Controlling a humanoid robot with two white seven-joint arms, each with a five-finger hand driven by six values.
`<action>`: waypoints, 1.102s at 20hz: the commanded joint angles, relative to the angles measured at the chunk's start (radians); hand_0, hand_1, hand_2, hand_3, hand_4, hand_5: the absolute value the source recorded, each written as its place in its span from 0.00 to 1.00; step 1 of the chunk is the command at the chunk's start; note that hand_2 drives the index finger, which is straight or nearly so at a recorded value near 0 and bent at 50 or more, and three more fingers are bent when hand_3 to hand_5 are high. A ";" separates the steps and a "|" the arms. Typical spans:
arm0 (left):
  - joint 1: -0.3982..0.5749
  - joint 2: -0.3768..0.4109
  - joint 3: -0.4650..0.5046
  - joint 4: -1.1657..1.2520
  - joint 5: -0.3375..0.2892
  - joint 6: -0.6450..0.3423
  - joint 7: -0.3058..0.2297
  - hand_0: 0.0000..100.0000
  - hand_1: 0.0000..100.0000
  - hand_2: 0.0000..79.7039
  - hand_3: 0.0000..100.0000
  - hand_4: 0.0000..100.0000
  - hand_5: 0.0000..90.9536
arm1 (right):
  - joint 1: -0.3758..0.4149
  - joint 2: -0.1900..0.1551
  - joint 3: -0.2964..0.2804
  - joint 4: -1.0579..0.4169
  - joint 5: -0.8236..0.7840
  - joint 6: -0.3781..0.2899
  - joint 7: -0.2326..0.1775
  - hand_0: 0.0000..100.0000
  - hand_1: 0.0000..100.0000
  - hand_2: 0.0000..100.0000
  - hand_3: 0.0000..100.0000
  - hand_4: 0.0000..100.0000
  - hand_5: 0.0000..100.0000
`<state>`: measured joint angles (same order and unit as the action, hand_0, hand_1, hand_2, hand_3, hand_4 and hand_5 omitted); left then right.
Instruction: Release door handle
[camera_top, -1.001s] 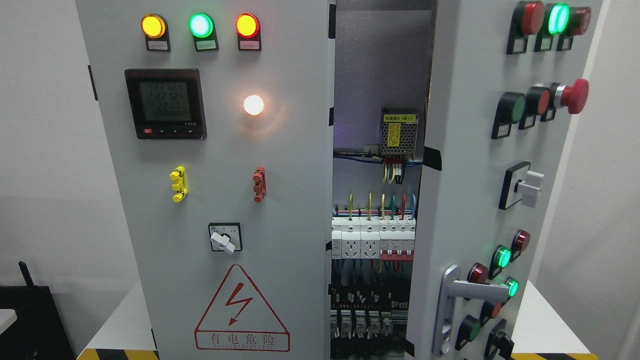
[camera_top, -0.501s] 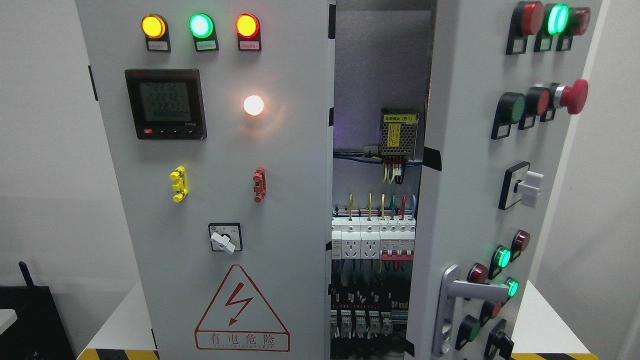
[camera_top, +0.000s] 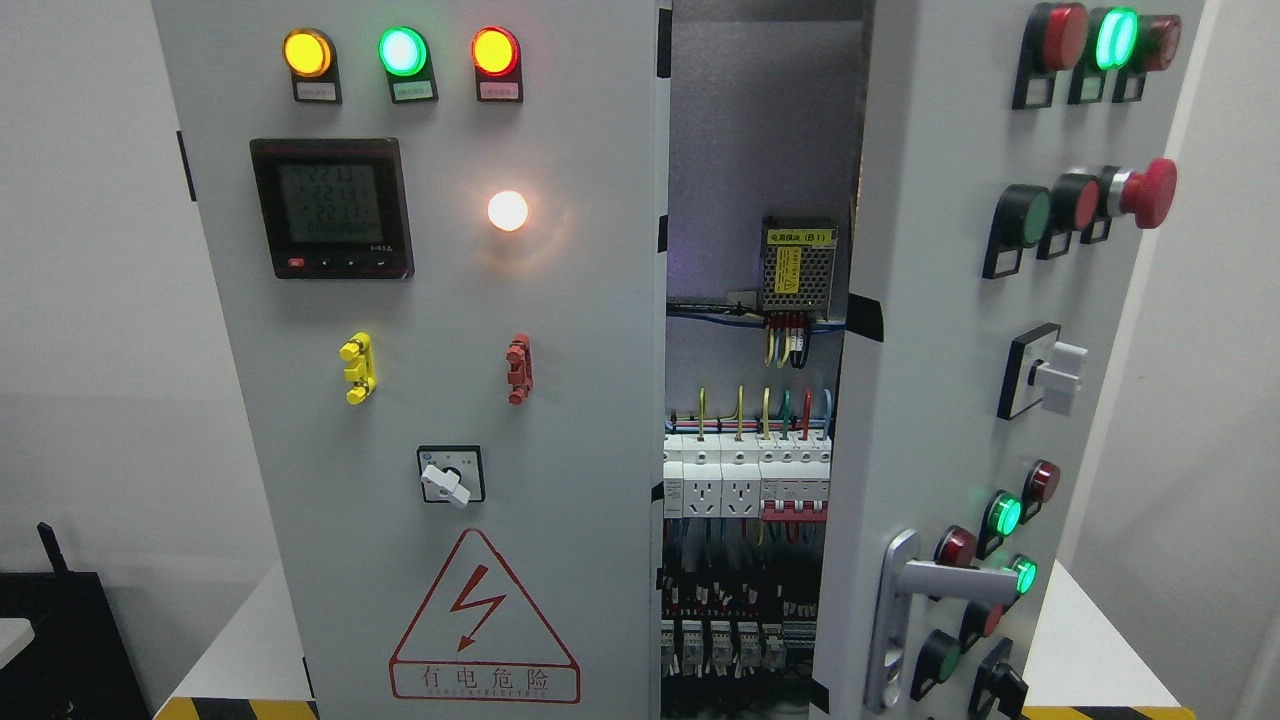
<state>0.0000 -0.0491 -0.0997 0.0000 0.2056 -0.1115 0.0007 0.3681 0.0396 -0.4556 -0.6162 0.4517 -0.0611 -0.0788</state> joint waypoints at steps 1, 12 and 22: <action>0.031 0.000 0.000 -0.031 0.000 0.000 0.001 0.12 0.39 0.00 0.00 0.00 0.00 | -0.024 0.037 0.067 0.279 -0.001 0.032 0.074 0.48 0.17 0.06 0.21 0.13 0.17; 0.031 0.000 0.000 -0.031 0.000 0.000 0.001 0.12 0.39 0.00 0.00 0.00 0.00 | -0.123 0.040 0.049 0.348 -0.007 0.142 0.237 0.48 0.05 0.00 0.00 0.00 0.00; 0.031 0.000 0.000 -0.031 0.000 0.000 0.001 0.12 0.39 0.00 0.00 0.00 0.00 | -0.155 0.039 0.052 0.355 -0.122 0.164 0.232 0.42 0.02 0.00 0.00 0.00 0.00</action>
<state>0.0000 -0.0491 -0.0997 0.0000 0.2056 -0.1115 0.0007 0.2284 0.0737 -0.4091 -0.3201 0.3620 0.1012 0.1527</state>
